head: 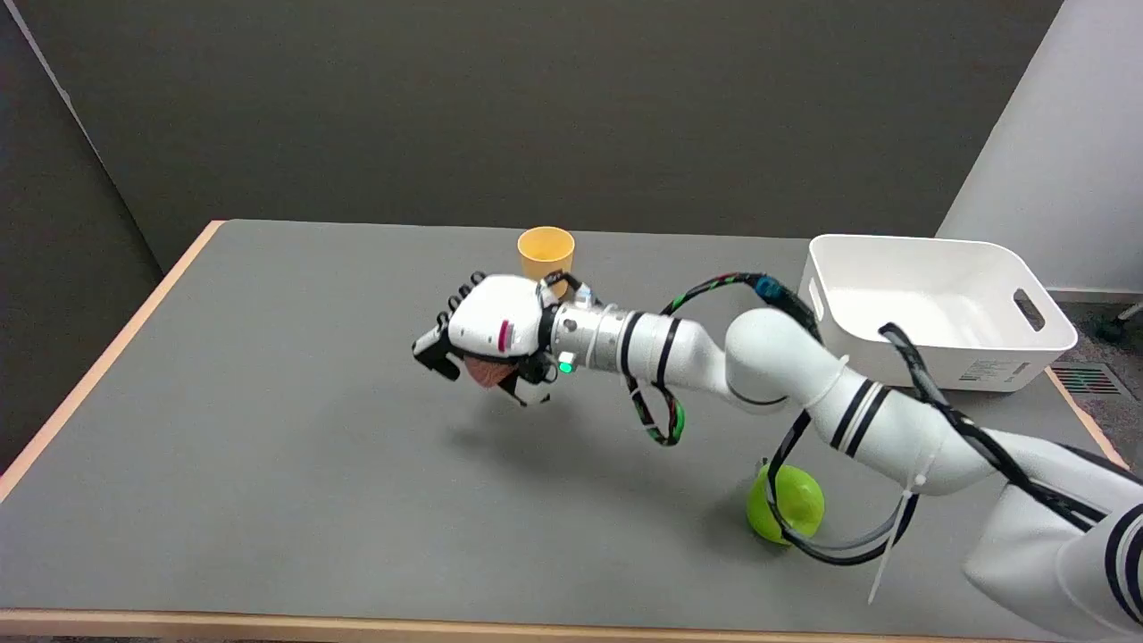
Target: Place the wooden cylinder in the box.
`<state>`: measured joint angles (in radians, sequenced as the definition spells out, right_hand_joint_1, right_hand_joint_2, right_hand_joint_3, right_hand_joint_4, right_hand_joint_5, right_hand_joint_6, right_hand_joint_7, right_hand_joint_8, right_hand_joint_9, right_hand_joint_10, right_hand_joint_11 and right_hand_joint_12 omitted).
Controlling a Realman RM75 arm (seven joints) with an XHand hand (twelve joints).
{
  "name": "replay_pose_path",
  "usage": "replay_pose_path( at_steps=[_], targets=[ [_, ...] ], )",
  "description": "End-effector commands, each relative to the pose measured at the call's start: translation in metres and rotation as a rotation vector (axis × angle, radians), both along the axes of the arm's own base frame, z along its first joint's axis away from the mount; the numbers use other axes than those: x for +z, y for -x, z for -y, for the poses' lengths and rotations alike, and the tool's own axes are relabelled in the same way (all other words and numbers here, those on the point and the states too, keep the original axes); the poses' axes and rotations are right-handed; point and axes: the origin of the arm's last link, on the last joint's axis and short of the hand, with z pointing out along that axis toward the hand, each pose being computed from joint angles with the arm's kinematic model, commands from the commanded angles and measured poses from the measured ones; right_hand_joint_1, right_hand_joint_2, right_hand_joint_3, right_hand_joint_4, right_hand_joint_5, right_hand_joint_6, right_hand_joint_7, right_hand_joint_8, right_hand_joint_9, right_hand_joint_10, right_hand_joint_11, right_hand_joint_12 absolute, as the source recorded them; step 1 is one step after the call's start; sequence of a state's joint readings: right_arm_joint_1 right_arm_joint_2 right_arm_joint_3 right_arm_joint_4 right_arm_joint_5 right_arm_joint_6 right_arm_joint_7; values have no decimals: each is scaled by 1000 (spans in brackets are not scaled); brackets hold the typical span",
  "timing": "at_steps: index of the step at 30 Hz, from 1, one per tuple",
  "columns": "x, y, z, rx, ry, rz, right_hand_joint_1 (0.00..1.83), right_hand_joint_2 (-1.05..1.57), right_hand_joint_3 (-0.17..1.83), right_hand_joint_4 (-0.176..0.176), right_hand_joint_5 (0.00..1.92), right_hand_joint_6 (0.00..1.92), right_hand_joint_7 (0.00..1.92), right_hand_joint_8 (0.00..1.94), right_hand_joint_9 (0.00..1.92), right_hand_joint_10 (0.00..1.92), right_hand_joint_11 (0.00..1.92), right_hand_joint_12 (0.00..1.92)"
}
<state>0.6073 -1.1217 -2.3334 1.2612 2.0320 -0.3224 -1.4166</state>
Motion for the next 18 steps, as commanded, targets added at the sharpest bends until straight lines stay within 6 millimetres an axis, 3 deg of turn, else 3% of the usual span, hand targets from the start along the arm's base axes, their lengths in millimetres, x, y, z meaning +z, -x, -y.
replay_pose_path(
  at_steps=[1, 6, 9, 11, 18],
  targets=[
    [36, -75, 6, 211, 34, -44, 1585, 430, 1498, 131, 640, 1707, 1056, 1561, 1001, 1921, 848, 1921],
    [54, -86, 10, 262, 81, -80, 1590, 414, 1524, 135, 655, 1718, 1069, 1567, 1017, 1921, 887, 1921],
    [78, -99, 17, 301, 163, -89, 1589, 415, 1524, 137, 670, 1731, 1069, 1569, 1018, 1921, 897, 1921],
    [101, -108, 22, 329, 247, -88, 1590, 413, 1527, 137, 672, 1733, 1070, 1569, 1019, 1921, 900, 1921],
    [213, -136, 34, 390, 627, -56, 1590, 413, 1526, 131, 671, 1738, 1072, 1567, 1017, 1921, 881, 1921]
  ],
)
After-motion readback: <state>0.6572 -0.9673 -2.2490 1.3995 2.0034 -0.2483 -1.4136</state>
